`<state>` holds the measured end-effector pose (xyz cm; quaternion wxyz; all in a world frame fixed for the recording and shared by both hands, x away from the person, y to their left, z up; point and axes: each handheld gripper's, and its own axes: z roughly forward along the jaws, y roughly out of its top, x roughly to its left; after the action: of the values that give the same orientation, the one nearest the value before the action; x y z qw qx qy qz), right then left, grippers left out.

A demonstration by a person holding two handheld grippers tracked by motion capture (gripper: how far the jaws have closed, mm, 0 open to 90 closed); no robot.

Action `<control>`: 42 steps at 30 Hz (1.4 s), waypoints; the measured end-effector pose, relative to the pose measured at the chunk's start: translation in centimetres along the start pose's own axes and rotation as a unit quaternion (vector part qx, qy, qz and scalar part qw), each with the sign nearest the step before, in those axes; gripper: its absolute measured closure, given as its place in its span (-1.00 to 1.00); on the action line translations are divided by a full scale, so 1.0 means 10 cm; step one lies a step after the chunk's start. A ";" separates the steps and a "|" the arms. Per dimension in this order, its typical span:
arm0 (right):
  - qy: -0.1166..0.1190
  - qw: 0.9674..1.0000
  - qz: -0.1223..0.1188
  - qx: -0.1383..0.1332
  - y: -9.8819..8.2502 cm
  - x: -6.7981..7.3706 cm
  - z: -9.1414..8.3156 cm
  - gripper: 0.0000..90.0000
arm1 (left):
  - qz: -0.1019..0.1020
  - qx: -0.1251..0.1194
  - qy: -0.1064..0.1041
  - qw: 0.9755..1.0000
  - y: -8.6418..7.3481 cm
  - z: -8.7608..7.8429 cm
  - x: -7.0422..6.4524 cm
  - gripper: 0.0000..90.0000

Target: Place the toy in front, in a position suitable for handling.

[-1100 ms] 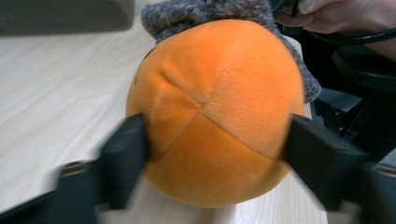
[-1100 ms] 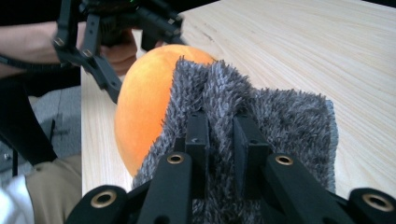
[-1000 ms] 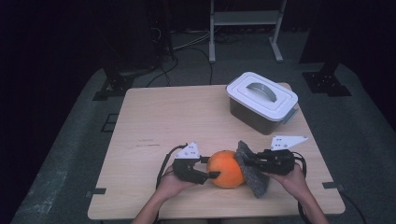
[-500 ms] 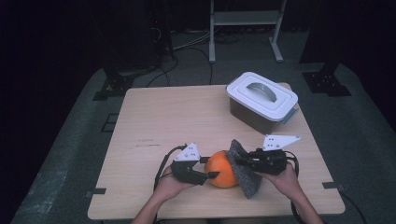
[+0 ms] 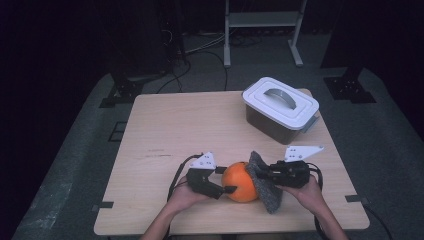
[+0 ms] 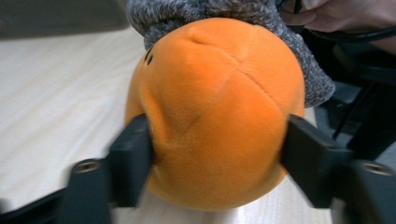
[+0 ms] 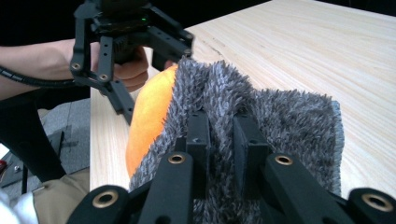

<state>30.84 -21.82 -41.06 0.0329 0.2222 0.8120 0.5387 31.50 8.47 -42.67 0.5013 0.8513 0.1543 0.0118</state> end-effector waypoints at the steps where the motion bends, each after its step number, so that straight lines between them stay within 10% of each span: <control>1: -0.002 1.000 0.001 -0.002 0.01 0.01 0.00 0.73 | 0.004 -0.002 0.007 1.000 0.02 -0.03 -0.02 -0.20; 8: 0.002 0.999 -0.022 -0.050 0.25 0.21 0.00 0.73 | -0.001 0.019 0.047 0.999 0.21 -0.19 -0.14 0.04; 12: -0.005 0.999 -0.037 -0.026 0.26 0.26 0.12 0.74 | -0.006 0.031 0.048 0.998 0.15 -0.18 -0.14 0.04; 26: 0.031 1.000 -0.004 0.001 0.00 -0.07 -0.01 0.72 | 0.043 -0.025 0.007 0.999 0.10 -0.03 0.01 -0.80; 33: 0.039 0.999 0.012 -0.001 -0.04 -0.16 -0.02 0.71 | -0.021 -0.029 -0.063 0.997 0.00 0.12 0.21 -0.81; 37: 0.030 0.999 0.023 -0.010 -0.01 -0.16 -0.02 0.72 | -0.013 -0.016 -0.022 1.000 0.05 0.03 0.11 -0.27; 42: 0.027 0.998 0.000 -0.060 0.22 0.02 -0.06 0.74 | 0.002 0.015 0.036 0.999 0.18 -0.09 -0.12 -0.10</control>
<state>31.21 -21.51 -38.83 0.0241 0.2055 0.7786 0.5924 30.66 8.14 -40.50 0.4825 0.8581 0.1709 0.0411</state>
